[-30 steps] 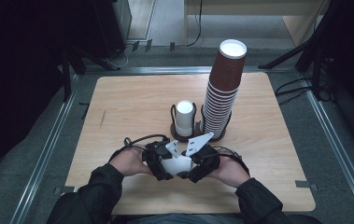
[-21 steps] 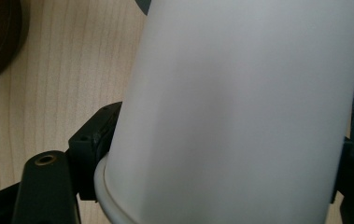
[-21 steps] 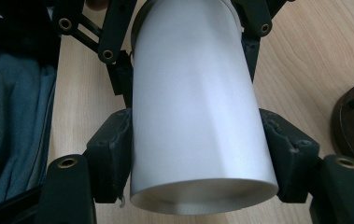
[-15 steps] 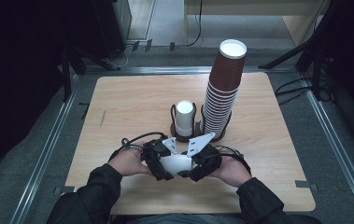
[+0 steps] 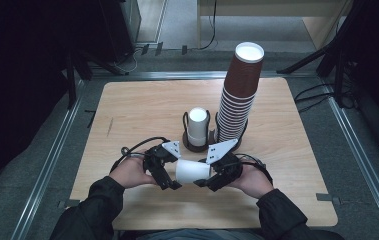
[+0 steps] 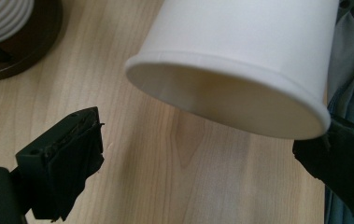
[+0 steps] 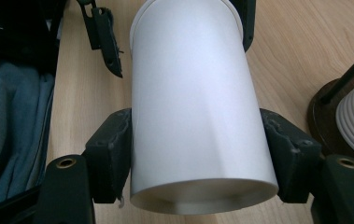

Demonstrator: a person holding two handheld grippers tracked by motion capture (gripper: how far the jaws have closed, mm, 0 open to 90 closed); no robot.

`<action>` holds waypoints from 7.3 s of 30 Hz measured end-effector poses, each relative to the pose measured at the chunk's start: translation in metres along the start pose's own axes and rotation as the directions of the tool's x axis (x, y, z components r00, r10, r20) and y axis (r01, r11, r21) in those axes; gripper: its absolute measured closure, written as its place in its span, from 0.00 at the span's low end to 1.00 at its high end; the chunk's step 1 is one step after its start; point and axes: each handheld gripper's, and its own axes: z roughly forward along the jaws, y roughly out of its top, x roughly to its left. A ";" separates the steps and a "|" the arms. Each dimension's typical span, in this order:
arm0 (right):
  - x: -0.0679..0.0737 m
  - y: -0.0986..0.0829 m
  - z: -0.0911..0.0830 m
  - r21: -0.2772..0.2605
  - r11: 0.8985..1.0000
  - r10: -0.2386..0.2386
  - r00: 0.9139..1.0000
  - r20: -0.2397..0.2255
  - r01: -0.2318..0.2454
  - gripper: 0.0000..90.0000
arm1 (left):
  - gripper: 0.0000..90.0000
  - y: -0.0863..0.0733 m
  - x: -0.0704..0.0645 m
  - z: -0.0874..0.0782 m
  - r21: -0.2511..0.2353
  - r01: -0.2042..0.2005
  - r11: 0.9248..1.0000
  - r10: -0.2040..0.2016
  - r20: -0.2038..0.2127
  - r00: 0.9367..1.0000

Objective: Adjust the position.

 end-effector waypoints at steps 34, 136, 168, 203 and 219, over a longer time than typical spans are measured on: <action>-0.003 0.001 -0.016 -0.151 0.987 0.045 0.996 -0.077 -0.056 0.37 | 0.20 0.004 -0.003 -0.020 -0.283 0.001 0.959 0.031 0.106 0.994; 0.006 -0.011 0.018 0.091 0.996 0.000 1.000 -0.017 0.001 0.38 | 0.28 0.028 -0.005 0.006 0.032 -0.077 0.997 0.074 0.096 0.993; -0.007 -0.016 -0.009 -0.023 0.998 0.054 0.999 0.011 -0.053 0.37 | 0.15 0.007 0.010 -0.021 -0.190 0.069 0.979 -0.053 0.092 0.994; -0.005 -0.009 -0.007 -0.162 0.979 0.112 0.992 -0.061 -0.121 0.37 | 0.25 0.015 0.001 -0.019 -0.339 0.073 0.938 -0.028 0.135 0.990; -0.007 -0.010 -0.003 -0.113 0.983 0.136 0.989 -0.056 -0.142 0.27 | 0.29 0.014 0.000 -0.028 -0.306 0.052 0.951 -0.020 0.105 0.994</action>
